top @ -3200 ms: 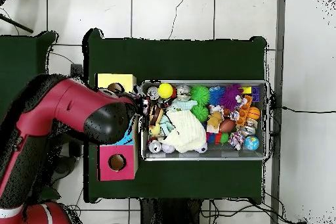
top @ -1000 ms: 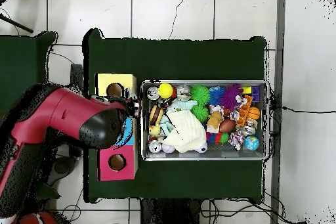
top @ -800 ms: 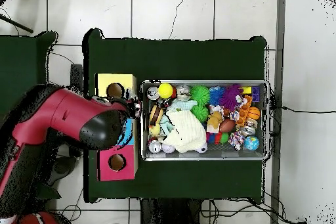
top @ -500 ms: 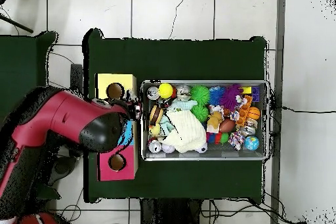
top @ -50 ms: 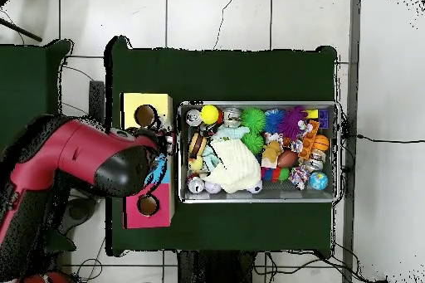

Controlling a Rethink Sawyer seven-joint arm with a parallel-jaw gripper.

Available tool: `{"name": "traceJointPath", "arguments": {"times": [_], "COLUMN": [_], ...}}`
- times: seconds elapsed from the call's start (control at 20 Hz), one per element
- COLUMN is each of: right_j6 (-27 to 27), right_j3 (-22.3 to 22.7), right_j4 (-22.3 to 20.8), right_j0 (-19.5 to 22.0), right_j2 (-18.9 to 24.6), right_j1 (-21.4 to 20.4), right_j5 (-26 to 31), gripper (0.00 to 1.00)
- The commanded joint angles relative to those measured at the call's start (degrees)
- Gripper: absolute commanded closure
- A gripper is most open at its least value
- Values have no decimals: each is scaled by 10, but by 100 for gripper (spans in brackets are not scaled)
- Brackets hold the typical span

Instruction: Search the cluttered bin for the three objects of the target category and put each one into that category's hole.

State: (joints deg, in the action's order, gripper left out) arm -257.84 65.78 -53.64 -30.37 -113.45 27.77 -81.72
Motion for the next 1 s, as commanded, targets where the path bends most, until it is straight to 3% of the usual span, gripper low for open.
{"name": "traceJointPath", "arguments": {"times": [0.05, 1.0], "right_j6": [-232, -233], "right_j3": [-11, 13], "right_j4": [11, 6], "right_j0": [1, -19], "right_j2": [37, 45], "right_j1": [31, 37], "right_j5": [0, -22], "gripper": [100, 100]}}
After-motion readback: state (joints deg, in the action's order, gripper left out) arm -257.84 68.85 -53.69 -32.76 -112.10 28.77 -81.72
